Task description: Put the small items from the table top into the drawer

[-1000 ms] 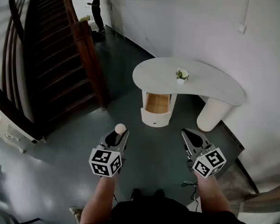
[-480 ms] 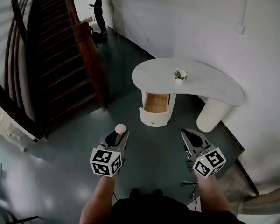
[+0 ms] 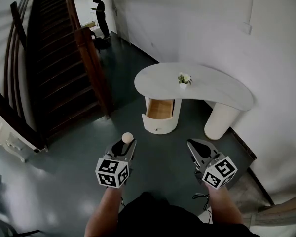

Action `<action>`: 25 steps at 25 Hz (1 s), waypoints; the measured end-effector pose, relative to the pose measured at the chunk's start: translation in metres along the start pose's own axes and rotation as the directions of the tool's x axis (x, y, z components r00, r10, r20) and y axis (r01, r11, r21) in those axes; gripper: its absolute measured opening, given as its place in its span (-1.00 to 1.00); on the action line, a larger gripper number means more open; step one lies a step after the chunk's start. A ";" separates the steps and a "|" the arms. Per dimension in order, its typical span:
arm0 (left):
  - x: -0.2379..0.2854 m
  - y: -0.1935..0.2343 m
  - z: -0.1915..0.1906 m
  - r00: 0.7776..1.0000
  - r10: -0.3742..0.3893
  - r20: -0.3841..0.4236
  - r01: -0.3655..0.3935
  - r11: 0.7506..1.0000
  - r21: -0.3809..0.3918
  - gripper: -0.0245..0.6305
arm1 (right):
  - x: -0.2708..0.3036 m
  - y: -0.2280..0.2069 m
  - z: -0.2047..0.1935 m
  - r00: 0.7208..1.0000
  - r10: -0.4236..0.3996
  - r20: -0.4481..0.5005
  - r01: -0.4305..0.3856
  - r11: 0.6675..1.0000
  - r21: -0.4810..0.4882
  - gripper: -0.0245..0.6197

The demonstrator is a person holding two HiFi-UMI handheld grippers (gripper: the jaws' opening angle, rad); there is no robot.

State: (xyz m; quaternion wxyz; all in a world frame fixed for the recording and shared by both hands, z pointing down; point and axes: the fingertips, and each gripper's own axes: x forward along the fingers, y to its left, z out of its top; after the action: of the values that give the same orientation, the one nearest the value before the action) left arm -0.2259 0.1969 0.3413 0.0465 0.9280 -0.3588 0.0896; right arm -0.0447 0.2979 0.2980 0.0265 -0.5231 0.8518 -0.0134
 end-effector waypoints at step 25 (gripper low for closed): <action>0.173 0.054 -0.023 0.995 -0.093 -0.036 0.089 0.991 -0.101 -0.51 | 0.089 -0.123 -0.048 0.983 -0.054 -0.178 0.063 0.997 0.049 -0.89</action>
State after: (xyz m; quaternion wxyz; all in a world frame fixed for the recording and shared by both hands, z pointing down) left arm -0.1398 0.0470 0.3999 0.1040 0.9378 -0.3192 0.0885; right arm 0.0221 0.1625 0.3494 -0.0351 -0.5437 0.8343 -0.0837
